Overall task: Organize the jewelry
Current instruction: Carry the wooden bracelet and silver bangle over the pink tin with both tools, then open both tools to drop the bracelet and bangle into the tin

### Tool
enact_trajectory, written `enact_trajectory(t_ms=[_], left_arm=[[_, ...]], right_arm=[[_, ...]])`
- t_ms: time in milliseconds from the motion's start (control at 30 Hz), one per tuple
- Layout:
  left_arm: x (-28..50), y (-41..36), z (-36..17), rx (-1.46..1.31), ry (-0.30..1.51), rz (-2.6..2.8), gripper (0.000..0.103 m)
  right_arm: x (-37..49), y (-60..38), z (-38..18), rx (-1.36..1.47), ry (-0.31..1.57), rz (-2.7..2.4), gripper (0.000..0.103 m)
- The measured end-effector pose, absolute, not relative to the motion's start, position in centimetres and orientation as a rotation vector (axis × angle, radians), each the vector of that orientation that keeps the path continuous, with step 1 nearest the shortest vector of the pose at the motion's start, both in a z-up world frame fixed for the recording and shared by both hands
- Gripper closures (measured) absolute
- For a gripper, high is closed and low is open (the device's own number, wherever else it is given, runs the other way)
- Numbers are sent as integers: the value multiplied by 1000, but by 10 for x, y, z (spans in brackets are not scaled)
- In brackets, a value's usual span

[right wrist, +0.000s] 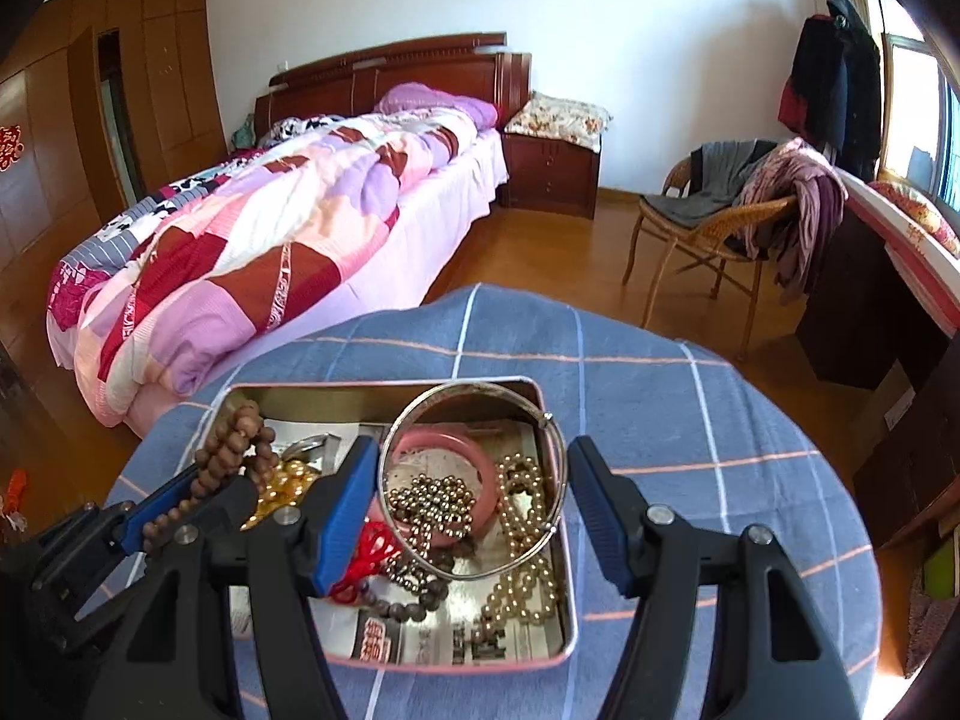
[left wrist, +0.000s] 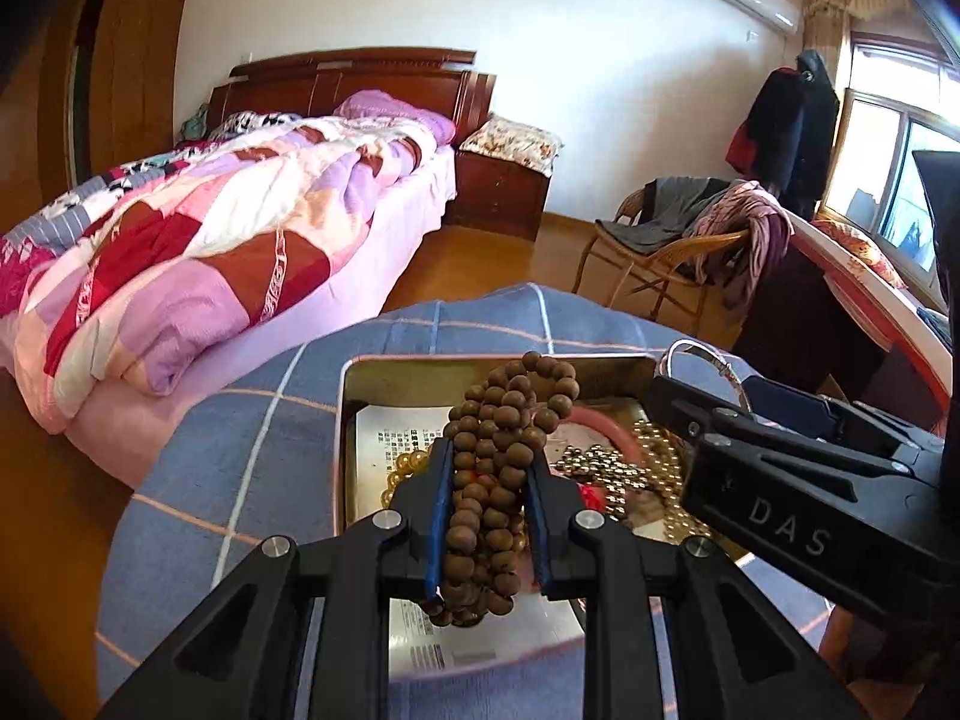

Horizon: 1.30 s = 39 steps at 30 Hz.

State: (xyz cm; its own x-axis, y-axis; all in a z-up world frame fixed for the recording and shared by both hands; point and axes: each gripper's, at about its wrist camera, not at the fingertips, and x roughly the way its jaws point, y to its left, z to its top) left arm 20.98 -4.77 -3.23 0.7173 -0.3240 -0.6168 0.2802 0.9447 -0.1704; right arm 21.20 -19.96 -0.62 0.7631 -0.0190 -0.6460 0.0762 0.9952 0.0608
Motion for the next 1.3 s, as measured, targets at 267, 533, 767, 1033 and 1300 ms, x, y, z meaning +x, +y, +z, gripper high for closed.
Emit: enact_trajectory(t_ms=[267, 533, 767, 1033, 1300], left_arm=[[227, -60, -43, -31, 723, -284, 81], [234, -71, -52, 41, 742, -239, 81], [227, -71, -38, 45, 730, -208, 28], [200, -74, -19, 96, 678, -200, 22], [176, -61, -24, 87, 710, -159, 22]], right_arm=[[235, -203, -20, 105, 748, -32, 36], [244, -203, -31, 122, 768, 15, 31], [227, -199, -14, 130, 708, 20, 8], [204, -203, 4, 152, 679, -16, 6], [182, -198, 6, 164, 682, -16, 1]])
